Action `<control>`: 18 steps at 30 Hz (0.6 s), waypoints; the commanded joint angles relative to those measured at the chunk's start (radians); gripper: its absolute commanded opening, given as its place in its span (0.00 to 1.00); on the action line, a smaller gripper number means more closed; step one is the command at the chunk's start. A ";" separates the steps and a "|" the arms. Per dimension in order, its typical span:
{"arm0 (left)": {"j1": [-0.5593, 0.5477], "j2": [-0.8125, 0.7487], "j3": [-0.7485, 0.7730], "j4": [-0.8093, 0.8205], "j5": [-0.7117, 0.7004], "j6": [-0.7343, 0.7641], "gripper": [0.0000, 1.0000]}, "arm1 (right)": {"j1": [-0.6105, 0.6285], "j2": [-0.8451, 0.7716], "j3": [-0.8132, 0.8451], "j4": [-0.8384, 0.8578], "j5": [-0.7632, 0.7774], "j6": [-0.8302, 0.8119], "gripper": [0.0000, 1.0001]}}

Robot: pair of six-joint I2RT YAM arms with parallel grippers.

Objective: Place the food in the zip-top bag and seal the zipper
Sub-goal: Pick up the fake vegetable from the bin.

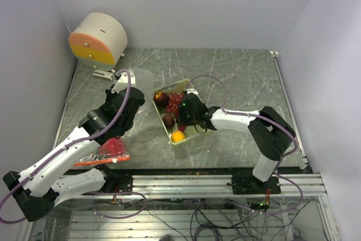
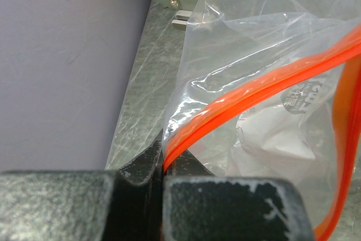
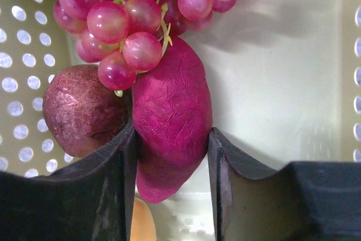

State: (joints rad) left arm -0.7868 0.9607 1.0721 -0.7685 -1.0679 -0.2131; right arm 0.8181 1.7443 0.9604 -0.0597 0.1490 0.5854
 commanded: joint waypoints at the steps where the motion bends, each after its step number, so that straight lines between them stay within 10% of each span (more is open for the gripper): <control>1: 0.005 0.013 0.007 0.013 0.013 -0.002 0.07 | -0.003 0.020 -0.022 0.041 0.000 -0.017 0.28; 5: 0.005 0.005 0.019 0.015 0.043 -0.002 0.07 | -0.002 -0.101 -0.068 0.071 0.003 -0.039 0.08; 18: 0.005 0.008 -0.051 0.181 0.310 -0.077 0.07 | 0.028 -0.589 -0.201 0.362 -0.313 -0.036 0.04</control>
State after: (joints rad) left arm -0.7868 0.9554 1.0557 -0.6876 -0.8852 -0.2420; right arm 0.8246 1.2064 0.8116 0.1406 -0.0120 0.5350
